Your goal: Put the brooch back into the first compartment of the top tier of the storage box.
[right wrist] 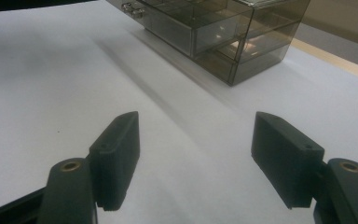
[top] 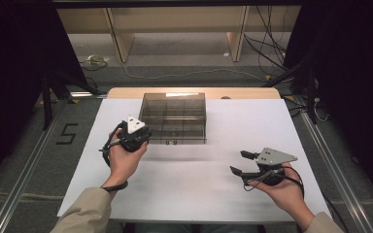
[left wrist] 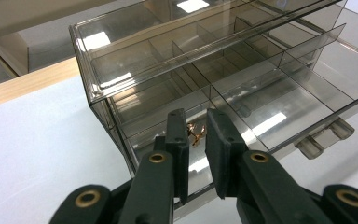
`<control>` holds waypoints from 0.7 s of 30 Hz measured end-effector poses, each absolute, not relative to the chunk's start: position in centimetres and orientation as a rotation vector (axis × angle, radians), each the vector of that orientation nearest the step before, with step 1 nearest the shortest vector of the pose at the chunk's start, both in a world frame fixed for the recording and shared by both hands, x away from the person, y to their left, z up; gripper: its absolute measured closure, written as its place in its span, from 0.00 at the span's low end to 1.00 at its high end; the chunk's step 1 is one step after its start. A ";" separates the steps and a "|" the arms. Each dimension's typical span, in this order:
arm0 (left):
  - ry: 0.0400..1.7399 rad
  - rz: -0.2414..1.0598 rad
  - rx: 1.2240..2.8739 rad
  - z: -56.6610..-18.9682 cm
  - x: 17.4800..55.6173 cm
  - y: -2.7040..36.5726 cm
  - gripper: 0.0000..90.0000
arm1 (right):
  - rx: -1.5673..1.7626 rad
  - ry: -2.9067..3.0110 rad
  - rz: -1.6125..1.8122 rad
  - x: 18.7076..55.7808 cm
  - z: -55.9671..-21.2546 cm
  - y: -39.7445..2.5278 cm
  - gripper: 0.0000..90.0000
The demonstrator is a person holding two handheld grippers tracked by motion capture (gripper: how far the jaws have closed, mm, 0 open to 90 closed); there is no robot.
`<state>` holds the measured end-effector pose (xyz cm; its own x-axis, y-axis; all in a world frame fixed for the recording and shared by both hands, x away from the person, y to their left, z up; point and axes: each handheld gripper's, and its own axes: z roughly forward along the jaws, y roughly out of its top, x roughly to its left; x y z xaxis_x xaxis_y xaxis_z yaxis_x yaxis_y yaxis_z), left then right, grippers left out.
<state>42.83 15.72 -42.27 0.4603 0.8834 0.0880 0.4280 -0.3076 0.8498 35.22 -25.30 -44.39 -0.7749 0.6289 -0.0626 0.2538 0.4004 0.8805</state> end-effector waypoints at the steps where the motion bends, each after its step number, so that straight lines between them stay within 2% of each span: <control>1: 1.097 0.724 1.918 -42.3 42.9 15.7 0.88 | 0.760 2.277 1.331 35.2 -44.4 -25.3 0.37; 21: 1.123 0.715 1.934 -42.7 44.0 15.7 0.88 | 0.760 2.276 1.331 35.2 -44.4 -25.3 0.37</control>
